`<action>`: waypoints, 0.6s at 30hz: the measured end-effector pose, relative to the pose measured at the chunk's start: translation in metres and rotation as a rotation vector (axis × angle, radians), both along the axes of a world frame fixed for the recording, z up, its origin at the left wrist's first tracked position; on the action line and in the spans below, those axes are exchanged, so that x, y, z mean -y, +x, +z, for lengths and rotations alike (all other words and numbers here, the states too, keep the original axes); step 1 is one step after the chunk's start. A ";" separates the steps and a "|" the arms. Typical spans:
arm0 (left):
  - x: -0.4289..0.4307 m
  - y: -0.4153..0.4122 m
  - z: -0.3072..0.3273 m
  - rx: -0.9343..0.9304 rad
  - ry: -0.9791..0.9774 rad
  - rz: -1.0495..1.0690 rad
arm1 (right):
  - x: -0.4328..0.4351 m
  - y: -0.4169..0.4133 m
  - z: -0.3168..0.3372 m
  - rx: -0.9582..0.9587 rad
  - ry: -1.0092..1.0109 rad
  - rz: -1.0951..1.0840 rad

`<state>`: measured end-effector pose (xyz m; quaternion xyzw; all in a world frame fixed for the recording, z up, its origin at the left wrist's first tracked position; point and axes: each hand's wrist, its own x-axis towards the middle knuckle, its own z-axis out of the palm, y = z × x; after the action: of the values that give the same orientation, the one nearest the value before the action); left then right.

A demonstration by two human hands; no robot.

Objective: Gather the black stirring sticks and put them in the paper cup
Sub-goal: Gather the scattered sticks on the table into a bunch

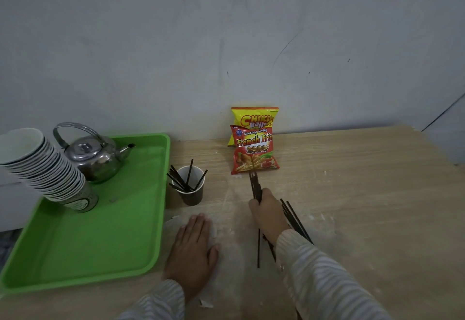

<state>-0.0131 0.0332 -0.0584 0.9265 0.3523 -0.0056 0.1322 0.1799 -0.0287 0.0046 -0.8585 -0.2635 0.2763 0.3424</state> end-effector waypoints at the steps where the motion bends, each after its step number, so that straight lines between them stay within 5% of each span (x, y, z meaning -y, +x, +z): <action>1: 0.000 0.000 -0.001 0.003 0.005 -0.006 | 0.001 0.002 0.000 -0.059 0.065 -0.043; 8: 0.003 0.010 0.004 0.068 -0.058 0.062 | 0.006 0.016 0.014 -0.418 0.402 -0.287; 14: 0.030 0.045 0.042 0.436 -0.460 0.256 | 0.003 0.015 0.031 -0.497 0.600 -0.434; 18: 0.050 0.068 0.070 0.641 -0.998 0.542 | 0.000 0.011 0.051 -0.529 0.745 -0.489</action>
<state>0.0553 -0.0173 0.0120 0.5878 0.4717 0.1418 0.6418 0.1905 -0.0290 0.0556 -0.6155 -0.0400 0.2829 0.7345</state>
